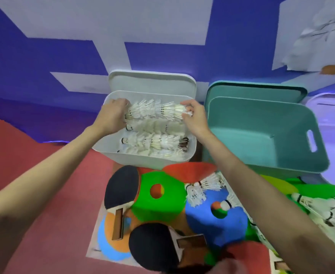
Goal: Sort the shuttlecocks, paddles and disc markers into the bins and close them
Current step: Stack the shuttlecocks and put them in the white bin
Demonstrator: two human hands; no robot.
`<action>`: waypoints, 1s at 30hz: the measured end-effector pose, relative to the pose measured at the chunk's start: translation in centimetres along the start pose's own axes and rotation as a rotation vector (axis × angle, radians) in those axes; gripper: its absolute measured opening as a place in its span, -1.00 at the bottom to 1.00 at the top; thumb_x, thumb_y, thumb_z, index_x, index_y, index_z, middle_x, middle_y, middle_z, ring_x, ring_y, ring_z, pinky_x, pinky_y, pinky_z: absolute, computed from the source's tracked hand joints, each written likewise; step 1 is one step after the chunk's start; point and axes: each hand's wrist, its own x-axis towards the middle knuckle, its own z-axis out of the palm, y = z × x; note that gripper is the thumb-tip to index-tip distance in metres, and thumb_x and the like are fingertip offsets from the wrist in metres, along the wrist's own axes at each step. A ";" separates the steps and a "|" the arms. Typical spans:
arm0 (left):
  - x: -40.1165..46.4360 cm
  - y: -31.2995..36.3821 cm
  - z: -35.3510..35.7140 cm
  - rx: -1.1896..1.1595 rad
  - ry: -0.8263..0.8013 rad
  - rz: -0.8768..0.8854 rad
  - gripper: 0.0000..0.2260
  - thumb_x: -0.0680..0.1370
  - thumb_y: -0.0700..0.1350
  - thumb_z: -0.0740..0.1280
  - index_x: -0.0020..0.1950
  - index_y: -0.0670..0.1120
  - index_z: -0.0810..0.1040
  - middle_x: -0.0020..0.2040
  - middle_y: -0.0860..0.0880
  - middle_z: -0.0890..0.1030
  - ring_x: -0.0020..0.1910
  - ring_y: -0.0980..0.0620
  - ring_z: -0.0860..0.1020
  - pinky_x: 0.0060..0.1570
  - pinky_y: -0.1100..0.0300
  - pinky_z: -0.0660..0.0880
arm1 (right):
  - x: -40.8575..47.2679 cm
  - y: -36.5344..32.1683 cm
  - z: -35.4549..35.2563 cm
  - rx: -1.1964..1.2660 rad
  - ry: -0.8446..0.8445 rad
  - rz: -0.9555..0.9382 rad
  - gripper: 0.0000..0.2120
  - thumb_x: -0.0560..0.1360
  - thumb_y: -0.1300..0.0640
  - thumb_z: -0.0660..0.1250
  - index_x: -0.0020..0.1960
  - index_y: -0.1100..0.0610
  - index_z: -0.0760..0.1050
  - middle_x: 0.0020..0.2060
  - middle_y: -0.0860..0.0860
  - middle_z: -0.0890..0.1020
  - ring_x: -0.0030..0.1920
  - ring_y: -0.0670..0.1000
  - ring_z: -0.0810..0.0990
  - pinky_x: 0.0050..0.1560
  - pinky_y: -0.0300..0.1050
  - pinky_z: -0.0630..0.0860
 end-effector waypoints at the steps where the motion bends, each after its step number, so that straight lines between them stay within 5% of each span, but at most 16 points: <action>1: 0.5 -0.5 0.9 0.003 -0.048 0.009 -0.75 0.31 -0.23 0.41 -0.10 -0.13 0.41 -0.15 -0.09 0.50 -0.12 -0.21 0.47 -0.25 0.04 0.34 | 0.4 0.2 0.5 -0.017 -0.018 0.034 -0.65 0.40 0.42 0.23 0.11 0.14 0.53 0.09 0.07 0.58 0.01 -0.06 0.49 0.10 -0.21 0.44; 4: 1.6 -1.5 3.0 0.042 -0.193 -0.013 -0.72 0.31 -0.19 0.41 -0.15 -0.06 0.32 -0.16 -0.08 0.49 -0.16 -0.19 0.48 -0.24 0.02 0.42 | 1.2 1.1 1.8 -0.104 -0.048 0.108 -0.64 0.41 0.42 0.21 0.13 0.15 0.52 0.12 0.06 0.57 0.10 -0.02 0.50 -0.04 -0.36 0.33; 8: 3.8 -2.2 4.9 0.047 -0.224 -0.018 -0.67 0.34 -0.16 0.51 -0.06 -0.16 0.40 -0.11 -0.12 0.49 -0.12 -0.18 0.46 -0.21 -0.02 0.45 | 2.3 0.9 3.6 -0.203 -0.018 0.145 -0.62 0.43 0.43 0.18 0.20 0.16 0.45 0.08 0.05 0.51 0.08 0.03 0.48 -0.04 -0.24 0.35; 14: 6.1 -2.2 6.9 0.045 -0.150 0.002 -0.77 0.39 -0.45 0.24 0.00 -0.26 0.41 -0.02 -0.22 0.41 -0.13 -0.21 0.44 -0.26 -0.04 0.43 | 3.9 2.0 4.8 -0.403 -0.011 0.205 -0.61 0.43 0.44 0.19 0.21 0.18 0.40 -0.01 0.06 0.50 -0.07 0.10 0.50 -0.08 -0.04 0.50; 21: 6.0 -1.0 8.6 0.152 -0.032 -0.124 -0.61 0.39 -0.48 0.31 0.17 -0.23 0.39 0.13 -0.28 0.37 0.06 -0.25 0.40 -0.16 0.00 0.41 | 4.2 3.4 6.0 -0.934 -0.075 -0.073 -0.63 0.40 0.46 0.29 0.16 0.25 0.35 -0.08 0.22 0.58 -0.07 0.21 0.54 -0.24 0.01 0.38; 30: 5.0 -1.6 8.1 -0.090 -0.138 -0.192 -0.53 0.40 -0.46 0.30 0.28 -0.27 0.29 0.08 -0.31 0.40 -0.02 -0.29 0.46 -0.07 -0.09 0.48 | 4.2 1.4 4.6 -1.173 -0.253 -0.127 -0.58 0.42 0.32 0.33 0.24 0.20 0.33 0.07 0.21 0.51 0.11 0.18 0.45 -0.04 -0.03 0.40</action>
